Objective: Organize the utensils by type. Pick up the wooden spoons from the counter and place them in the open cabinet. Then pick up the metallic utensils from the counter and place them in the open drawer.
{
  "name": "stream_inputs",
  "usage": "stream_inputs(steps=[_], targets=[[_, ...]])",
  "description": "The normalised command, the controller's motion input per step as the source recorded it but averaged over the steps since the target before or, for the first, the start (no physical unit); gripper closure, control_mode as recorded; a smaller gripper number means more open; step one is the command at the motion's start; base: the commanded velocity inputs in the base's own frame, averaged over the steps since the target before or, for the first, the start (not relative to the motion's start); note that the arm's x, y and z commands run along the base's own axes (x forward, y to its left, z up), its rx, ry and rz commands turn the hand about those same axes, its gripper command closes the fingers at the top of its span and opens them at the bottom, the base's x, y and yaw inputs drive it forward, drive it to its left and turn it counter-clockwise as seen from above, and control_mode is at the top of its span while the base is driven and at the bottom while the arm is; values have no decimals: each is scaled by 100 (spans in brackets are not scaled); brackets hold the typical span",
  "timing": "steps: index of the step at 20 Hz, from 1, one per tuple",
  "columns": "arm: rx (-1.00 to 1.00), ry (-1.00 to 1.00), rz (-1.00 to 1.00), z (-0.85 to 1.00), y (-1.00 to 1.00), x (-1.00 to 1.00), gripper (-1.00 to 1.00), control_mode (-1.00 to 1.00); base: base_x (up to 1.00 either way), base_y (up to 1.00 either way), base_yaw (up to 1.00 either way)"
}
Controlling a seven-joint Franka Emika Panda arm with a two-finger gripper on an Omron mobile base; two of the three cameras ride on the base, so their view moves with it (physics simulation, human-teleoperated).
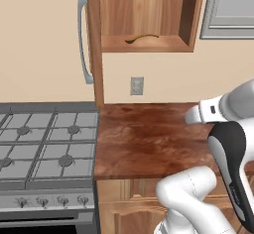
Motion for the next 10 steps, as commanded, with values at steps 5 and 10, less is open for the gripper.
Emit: stream_inputs(steps=[5,10], targets=[[0,-16,2,-18,0,-2,-100,-100,0,0,0],[0,-17,1,-17,1,-7,-100,-100,0,0,0]])
